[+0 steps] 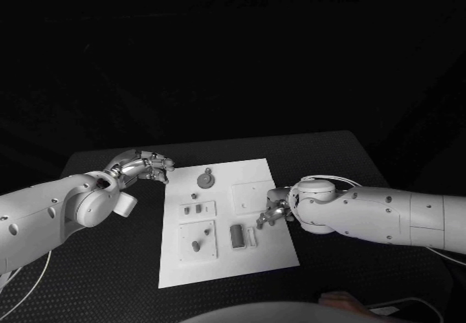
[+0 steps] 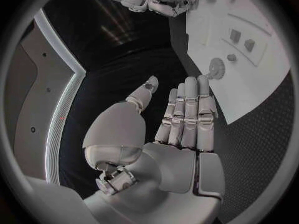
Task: Assemble the parts on the task board
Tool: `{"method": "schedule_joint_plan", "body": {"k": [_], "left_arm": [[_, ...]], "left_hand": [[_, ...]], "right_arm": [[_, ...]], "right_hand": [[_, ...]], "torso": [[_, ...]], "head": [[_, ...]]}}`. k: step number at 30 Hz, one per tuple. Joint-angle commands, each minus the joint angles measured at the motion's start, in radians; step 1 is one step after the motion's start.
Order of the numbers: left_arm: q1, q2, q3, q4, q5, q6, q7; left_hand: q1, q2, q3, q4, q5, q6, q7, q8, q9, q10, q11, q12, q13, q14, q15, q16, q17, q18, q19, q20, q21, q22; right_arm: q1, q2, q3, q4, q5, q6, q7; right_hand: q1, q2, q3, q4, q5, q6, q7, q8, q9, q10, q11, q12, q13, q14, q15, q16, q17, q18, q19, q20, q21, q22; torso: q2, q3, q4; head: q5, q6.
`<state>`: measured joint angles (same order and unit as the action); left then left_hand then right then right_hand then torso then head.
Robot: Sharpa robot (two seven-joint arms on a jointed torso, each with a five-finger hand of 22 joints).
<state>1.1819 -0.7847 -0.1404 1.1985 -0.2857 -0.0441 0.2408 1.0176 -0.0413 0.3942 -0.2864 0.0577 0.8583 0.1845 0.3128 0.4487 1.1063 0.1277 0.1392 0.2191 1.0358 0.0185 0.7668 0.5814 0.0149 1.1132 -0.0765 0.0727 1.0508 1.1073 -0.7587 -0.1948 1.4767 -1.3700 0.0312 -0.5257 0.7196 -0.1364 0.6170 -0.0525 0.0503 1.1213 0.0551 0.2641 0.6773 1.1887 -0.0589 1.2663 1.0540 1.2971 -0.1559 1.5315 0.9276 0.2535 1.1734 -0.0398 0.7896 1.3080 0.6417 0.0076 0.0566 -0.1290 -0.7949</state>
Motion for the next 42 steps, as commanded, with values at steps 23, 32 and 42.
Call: {"method": "schedule_joint_plan", "body": {"k": [23, 32, 42], "left_arm": [[0.0, -0.002, 0.001, 0.004, -0.006, 0.025, -0.003], [0.0, -0.001, 0.001, 0.009, -0.007, 0.025, -0.004], [0.0, -0.003, 0.0, 0.012, -0.009, 0.024, -0.005]], "left_hand": [[-0.009, 0.002, -0.007, 0.001, -0.005, -0.002, -0.005, 0.001, -0.001, -0.006, 0.001, 0.006, -0.001, -0.002, 0.005, -0.007, 0.002, 0.016, -0.005, 0.001, -0.002, -0.002], [-0.011, 0.002, -0.007, 0.002, -0.005, -0.002, -0.005, 0.001, -0.001, -0.006, 0.001, 0.006, -0.001, -0.002, 0.005, -0.007, 0.002, 0.016, -0.005, 0.001, -0.002, -0.002], [-0.012, 0.003, -0.008, 0.002, -0.005, -0.003, -0.005, 0.0, -0.001, -0.006, 0.001, 0.006, -0.001, -0.002, 0.005, -0.007, 0.003, 0.017, -0.005, 0.001, -0.002, -0.002]], "right_arm": [[-0.026, 0.047, -0.007, -0.027, -0.203, 0.035, 0.002], [-0.027, 0.054, -0.009, -0.038, -0.172, 0.09, 0.003], [-0.028, 0.037, -0.009, -0.049, 0.023, 0.12, 0.013]], "right_hand": [[0.058, 0.016, 0.007, -0.169, -0.001, -0.003, 0.007, -0.011, -0.014, -0.001, 0.012, -0.021, -0.004, -0.016, 0.009, -0.008, -0.023, 0.008, -0.004, 0.014, -0.001, 0.016], [0.007, 0.019, 0.022, -0.13, -0.001, -0.035, 0.02, -0.03, -0.023, -0.044, 0.024, -0.056, -0.027, -0.06, 0.02, -0.023, -0.081, 0.008, -0.022, 0.024, -0.016, 0.015], [0.101, 0.159, 0.038, -0.243, -0.001, -0.065, 0.032, -0.04, -0.022, -0.054, 0.036, -0.06, -0.024, -0.08, 0.032, -0.019, -0.084, 0.008, -0.044, 0.029, -0.008, 0.023]], "torso": [[-0.001, 0.0009, -0.0008], [-0.001, 0.0007, 0.0004], [0.0, 0.0012, -0.0014]], "head": [[-0.002, -0.003], [-0.002, -0.007], [0.002, -0.006]]}}
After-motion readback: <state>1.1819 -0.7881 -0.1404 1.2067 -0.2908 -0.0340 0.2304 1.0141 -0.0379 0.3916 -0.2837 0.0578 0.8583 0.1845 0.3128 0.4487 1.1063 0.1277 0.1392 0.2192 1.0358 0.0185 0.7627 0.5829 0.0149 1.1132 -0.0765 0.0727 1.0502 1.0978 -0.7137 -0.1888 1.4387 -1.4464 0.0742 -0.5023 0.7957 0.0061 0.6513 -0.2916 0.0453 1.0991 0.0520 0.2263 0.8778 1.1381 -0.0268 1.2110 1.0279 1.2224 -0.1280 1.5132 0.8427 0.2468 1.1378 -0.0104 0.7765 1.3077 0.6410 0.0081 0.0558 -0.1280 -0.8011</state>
